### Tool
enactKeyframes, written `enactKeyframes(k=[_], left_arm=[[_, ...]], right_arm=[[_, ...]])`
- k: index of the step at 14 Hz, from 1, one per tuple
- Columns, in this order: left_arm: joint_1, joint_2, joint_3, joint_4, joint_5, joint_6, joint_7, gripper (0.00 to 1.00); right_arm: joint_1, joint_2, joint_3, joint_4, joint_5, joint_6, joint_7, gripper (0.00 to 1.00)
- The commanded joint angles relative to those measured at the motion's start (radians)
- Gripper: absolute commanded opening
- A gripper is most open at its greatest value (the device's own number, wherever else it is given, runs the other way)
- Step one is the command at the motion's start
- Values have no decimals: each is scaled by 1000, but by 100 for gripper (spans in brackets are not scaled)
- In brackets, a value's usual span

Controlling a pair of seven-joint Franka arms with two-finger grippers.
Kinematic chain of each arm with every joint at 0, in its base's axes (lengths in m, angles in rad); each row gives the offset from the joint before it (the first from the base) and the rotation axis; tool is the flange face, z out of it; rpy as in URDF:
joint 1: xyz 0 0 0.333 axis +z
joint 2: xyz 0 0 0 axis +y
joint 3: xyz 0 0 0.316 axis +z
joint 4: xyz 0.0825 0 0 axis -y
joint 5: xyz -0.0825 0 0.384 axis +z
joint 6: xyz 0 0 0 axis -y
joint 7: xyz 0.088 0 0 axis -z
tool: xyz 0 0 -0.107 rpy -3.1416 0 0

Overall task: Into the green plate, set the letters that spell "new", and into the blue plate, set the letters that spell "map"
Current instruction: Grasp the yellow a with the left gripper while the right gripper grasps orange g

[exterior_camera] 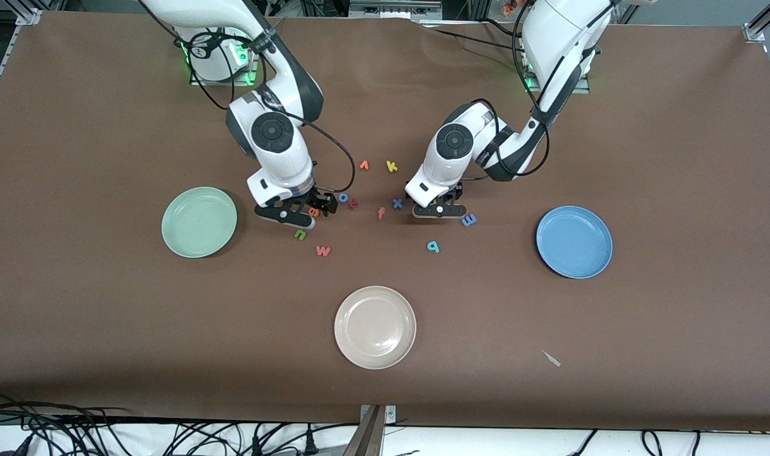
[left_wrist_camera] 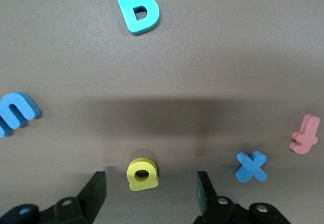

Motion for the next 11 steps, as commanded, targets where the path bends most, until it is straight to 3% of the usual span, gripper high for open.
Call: enactKeyframes(k=[1, 4, 11], left_arm=[[-17, 21, 9, 23, 36, -14, -22, 76], [-24, 29, 12, 23, 36, -31, -23, 67], [-23, 27, 14, 23, 68, -37, -23, 34]], right_arm=[[32, 45, -6, -6, -24, 62, 72, 100], [32, 47, -10, -36, -24, 73, 77, 99], [30, 29, -30, -88, -38, 78, 72, 98]])
